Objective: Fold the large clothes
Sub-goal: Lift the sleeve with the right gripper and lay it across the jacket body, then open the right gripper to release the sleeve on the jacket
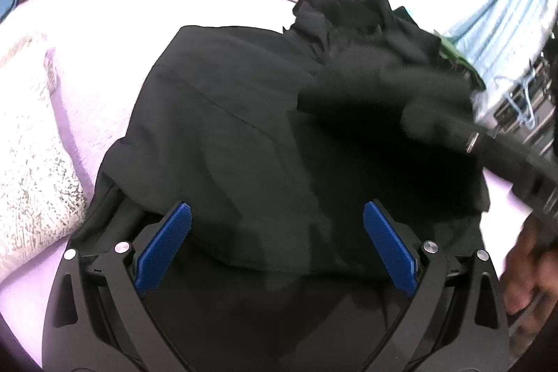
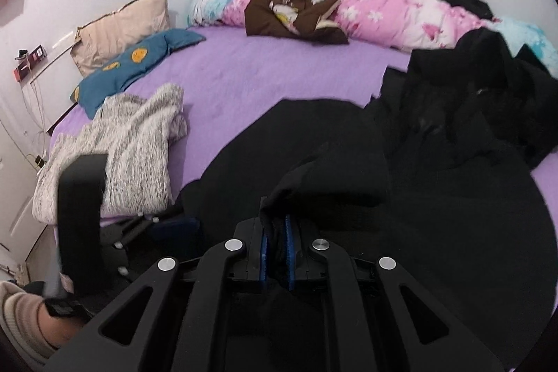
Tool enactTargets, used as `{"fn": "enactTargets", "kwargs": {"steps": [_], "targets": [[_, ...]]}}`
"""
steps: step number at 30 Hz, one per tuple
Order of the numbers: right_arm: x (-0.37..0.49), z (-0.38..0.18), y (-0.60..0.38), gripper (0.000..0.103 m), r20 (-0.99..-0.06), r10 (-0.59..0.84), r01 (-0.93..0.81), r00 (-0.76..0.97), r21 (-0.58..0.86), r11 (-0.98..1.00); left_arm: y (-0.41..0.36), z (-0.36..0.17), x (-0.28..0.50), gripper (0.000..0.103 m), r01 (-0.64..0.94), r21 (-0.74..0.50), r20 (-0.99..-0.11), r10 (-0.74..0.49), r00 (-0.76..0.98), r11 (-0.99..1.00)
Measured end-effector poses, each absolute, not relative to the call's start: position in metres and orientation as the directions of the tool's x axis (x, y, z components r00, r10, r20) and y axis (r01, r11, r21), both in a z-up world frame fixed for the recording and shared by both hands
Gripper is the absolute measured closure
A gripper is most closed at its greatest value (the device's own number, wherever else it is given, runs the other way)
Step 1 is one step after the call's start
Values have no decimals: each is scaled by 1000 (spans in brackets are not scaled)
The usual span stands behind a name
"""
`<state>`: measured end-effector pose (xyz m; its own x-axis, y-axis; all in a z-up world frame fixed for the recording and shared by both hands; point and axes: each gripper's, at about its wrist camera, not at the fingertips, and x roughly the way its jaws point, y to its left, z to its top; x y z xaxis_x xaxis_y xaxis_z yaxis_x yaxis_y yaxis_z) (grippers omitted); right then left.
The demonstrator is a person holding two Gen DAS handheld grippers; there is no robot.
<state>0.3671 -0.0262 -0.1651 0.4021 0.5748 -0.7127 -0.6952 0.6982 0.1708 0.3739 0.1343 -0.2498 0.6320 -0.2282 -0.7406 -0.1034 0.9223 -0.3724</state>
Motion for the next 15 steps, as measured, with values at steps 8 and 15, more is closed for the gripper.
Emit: {"fn": "enactTargets", "kwargs": {"steps": [8,15], "targets": [[376,-197,-27,88,-720,624,-681,304,293,671,138,-246,375,7,-118,-329,-781,-200,591,937],[384,-197,-32,61,-653,726,-639,215,468,610,139,-249,373,7,-112,-331,-790,-211,576,937]]}}
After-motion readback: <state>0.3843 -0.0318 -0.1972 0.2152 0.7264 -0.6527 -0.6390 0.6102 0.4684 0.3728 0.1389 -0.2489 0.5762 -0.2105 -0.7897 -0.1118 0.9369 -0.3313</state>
